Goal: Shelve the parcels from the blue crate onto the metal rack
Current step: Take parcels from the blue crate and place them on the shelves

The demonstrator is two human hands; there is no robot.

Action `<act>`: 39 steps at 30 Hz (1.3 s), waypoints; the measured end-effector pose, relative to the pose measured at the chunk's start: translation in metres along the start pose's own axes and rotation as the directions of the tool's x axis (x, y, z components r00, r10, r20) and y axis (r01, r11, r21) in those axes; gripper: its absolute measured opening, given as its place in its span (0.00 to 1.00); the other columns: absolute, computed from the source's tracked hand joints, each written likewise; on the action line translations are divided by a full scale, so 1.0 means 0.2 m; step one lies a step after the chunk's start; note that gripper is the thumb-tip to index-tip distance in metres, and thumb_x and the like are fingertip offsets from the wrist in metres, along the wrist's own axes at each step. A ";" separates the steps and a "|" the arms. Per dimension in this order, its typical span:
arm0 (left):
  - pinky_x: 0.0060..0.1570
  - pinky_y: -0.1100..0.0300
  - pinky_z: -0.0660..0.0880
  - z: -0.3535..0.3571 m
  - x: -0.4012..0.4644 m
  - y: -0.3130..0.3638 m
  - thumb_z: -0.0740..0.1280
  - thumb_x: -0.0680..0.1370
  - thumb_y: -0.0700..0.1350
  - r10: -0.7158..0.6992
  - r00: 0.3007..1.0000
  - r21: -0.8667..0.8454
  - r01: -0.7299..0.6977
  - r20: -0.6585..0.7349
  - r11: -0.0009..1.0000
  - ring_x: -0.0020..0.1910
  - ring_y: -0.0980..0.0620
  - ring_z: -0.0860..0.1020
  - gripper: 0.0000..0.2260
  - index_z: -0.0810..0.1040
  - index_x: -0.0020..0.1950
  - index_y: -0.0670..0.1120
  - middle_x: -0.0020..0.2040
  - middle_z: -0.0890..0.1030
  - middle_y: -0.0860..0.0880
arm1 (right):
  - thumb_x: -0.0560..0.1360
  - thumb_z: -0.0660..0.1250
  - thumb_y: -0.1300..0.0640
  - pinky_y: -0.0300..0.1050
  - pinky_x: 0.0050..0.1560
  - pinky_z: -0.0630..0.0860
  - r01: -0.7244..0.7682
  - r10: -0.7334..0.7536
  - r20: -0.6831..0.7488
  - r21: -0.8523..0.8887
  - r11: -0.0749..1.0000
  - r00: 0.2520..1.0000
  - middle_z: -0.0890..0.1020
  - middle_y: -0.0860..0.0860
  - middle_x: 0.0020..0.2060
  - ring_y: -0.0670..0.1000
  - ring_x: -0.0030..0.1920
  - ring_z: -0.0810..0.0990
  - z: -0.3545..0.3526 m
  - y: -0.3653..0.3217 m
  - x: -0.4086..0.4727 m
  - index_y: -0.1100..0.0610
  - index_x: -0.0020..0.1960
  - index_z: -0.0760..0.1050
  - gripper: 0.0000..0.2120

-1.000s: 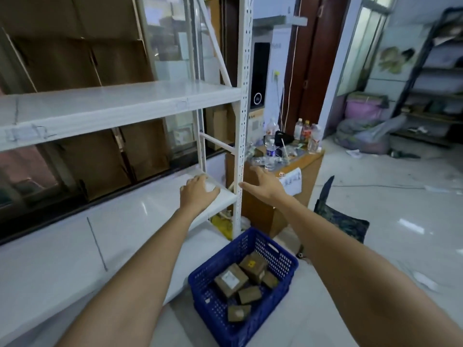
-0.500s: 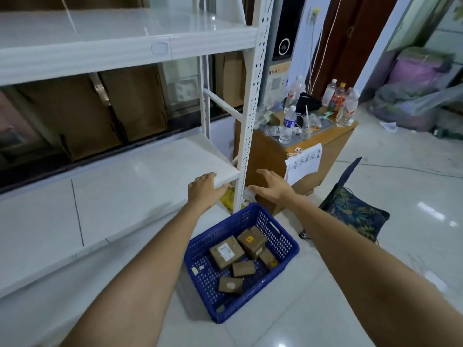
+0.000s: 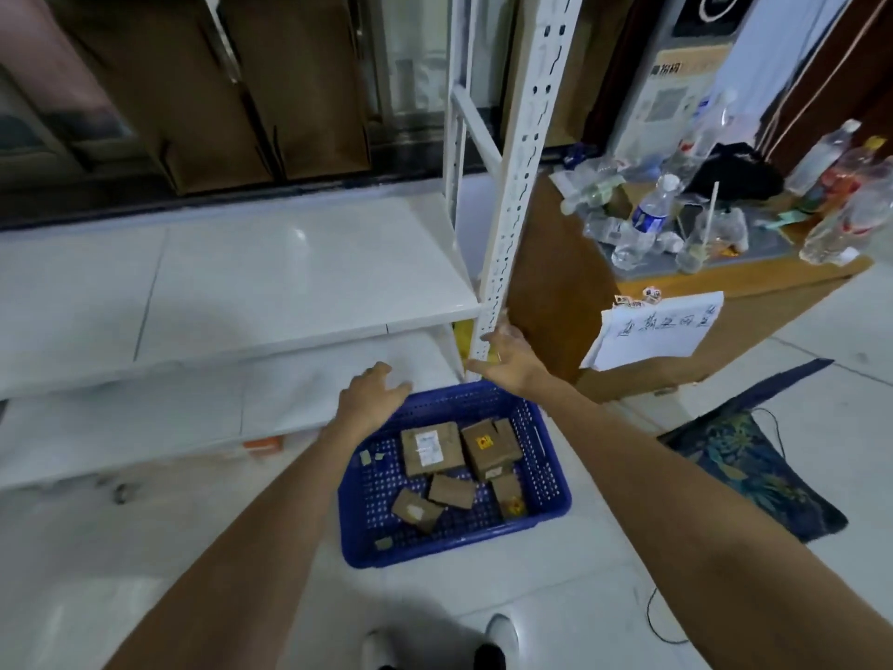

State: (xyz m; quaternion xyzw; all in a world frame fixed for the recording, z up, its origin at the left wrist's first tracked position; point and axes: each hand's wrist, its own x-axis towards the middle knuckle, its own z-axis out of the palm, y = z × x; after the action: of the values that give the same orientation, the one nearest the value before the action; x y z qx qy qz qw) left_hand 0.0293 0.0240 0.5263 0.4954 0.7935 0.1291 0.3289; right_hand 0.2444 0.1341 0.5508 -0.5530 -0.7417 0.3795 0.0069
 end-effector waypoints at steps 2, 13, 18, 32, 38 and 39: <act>0.59 0.56 0.68 0.13 0.05 -0.07 0.60 0.77 0.60 -0.036 0.999 -0.028 0.036 0.015 0.999 0.65 0.46 0.72 0.27 0.65 0.72 0.47 0.70 0.72 0.46 | 0.74 0.65 0.38 0.53 0.73 0.63 0.014 -0.013 0.033 -0.033 0.999 0.999 0.65 0.55 0.75 0.57 0.73 0.65 0.08 0.08 0.09 0.53 0.76 0.62 0.36; 0.66 0.49 0.69 1.24 0.82 -0.82 0.61 0.79 0.56 -0.209 0.975 -0.250 0.221 0.072 0.943 0.69 0.42 0.69 0.27 0.63 0.74 0.44 0.72 0.68 0.44 | 0.77 0.67 0.45 0.50 0.69 0.68 -0.060 0.065 0.170 -0.038 0.997 0.983 0.65 0.55 0.74 0.57 0.71 0.68 1.16 0.98 0.86 0.52 0.77 0.59 0.33; 0.49 0.56 0.70 1.82 1.18 -1.22 0.60 0.80 0.53 -0.270 0.962 -0.281 0.273 0.049 0.920 0.55 0.44 0.75 0.16 0.69 0.63 0.45 0.54 0.76 0.45 | 0.78 0.63 0.43 0.53 0.66 0.71 -0.081 0.098 0.142 -0.123 0.989 0.985 0.71 0.57 0.69 0.60 0.66 0.71 1.67 1.39 1.23 0.53 0.74 0.62 0.29; 0.61 0.51 0.72 2.67 1.89 -1.82 0.60 0.79 0.54 -0.461 0.885 -0.505 0.426 0.061 0.751 0.66 0.41 0.71 0.28 0.62 0.75 0.41 0.73 0.67 0.40 | 0.78 0.60 0.44 0.54 0.67 0.67 -0.244 0.263 0.072 -0.199 0.949 0.962 0.58 0.60 0.76 0.61 0.73 0.63 2.68 1.90 1.90 0.59 0.78 0.47 0.38; 0.61 0.51 0.70 2.72 1.87 -1.81 0.63 0.78 0.55 -0.468 0.880 -0.569 0.428 0.086 0.702 0.68 0.41 0.69 0.31 0.59 0.76 0.41 0.74 0.64 0.42 | 0.73 0.69 0.45 0.54 0.64 0.72 -0.323 0.324 0.097 -0.026 0.946 0.941 0.62 0.62 0.74 0.62 0.70 0.68 2.69 1.93 1.92 0.62 0.78 0.40 0.49; 0.62 0.51 0.71 2.73 1.89 -1.83 0.64 0.77 0.55 -0.464 0.881 -0.594 0.426 0.098 0.683 0.67 0.41 0.70 0.31 0.61 0.75 0.42 0.73 0.66 0.41 | 0.73 0.69 0.45 0.53 0.64 0.71 -0.326 0.325 0.111 -0.011 0.945 0.939 0.64 0.62 0.73 0.62 0.69 0.69 2.68 1.94 1.93 0.63 0.78 0.41 0.49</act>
State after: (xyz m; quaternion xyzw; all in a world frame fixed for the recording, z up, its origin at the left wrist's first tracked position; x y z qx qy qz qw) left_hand 0.0170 0.1126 -0.2257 0.1539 0.8168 0.3043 0.4654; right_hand 0.1795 0.1942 -0.2100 -0.6459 -0.6378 0.4085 -0.0954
